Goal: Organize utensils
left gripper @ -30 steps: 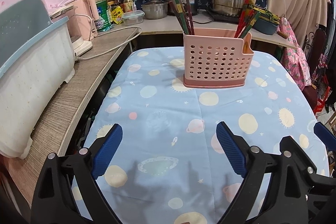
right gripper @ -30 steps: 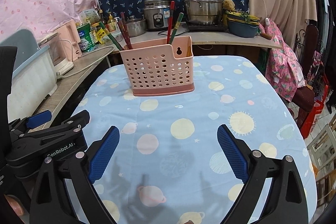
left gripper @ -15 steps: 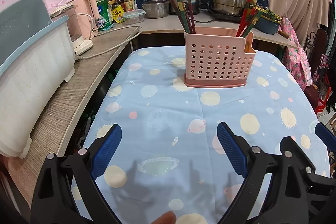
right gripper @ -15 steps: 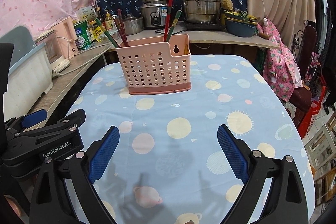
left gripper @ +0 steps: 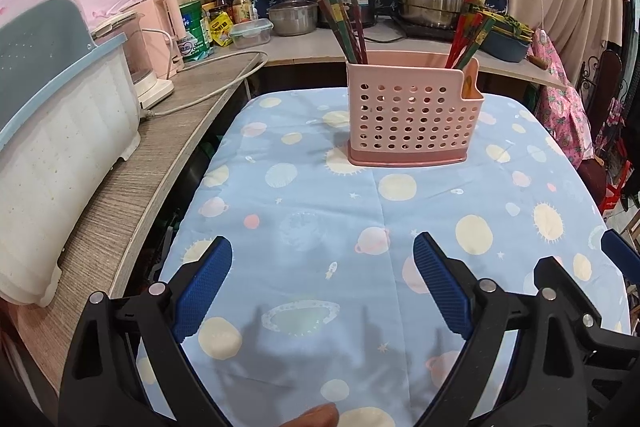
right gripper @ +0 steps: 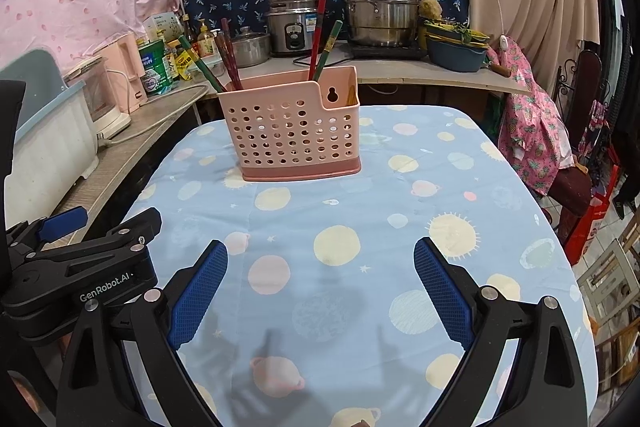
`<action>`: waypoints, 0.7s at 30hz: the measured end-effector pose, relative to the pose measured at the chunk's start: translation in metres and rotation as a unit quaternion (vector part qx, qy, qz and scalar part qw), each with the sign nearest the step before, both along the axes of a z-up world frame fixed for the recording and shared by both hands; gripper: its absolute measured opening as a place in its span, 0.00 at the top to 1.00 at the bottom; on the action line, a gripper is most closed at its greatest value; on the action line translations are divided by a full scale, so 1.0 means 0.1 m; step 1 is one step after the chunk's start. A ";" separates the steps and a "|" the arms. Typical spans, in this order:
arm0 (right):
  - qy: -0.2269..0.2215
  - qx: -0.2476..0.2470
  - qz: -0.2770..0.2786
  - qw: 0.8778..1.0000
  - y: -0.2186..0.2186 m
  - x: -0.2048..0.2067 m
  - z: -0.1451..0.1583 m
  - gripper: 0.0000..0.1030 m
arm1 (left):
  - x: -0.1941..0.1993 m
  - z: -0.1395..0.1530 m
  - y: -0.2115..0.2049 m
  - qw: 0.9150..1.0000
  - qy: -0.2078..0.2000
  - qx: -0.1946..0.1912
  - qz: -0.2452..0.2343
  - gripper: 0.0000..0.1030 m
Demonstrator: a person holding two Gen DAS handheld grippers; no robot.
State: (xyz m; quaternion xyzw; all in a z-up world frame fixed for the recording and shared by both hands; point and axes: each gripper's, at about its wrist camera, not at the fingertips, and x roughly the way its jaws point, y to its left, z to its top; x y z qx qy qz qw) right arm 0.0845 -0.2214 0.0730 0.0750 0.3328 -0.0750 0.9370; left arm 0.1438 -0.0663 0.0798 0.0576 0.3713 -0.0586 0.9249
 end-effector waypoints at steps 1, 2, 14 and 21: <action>0.001 -0.001 0.000 1.000 0.00 0.00 0.00 0.12 | 0.00 0.00 0.00 1.000 0.001 0.000 0.000 0.15; 0.000 -0.001 0.000 1.000 -0.01 0.00 0.00 0.12 | 0.01 -0.01 0.00 1.000 0.001 -0.001 -0.002 0.15; 0.000 -0.002 -0.003 1.000 -0.02 -0.01 -0.01 0.12 | 0.02 -0.03 -0.04 1.000 0.000 0.003 -0.001 0.15; 0.000 -0.003 -0.003 1.000 -0.04 0.00 -0.01 0.12 | 0.05 -0.03 -0.05 1.000 0.000 0.001 -0.002 0.15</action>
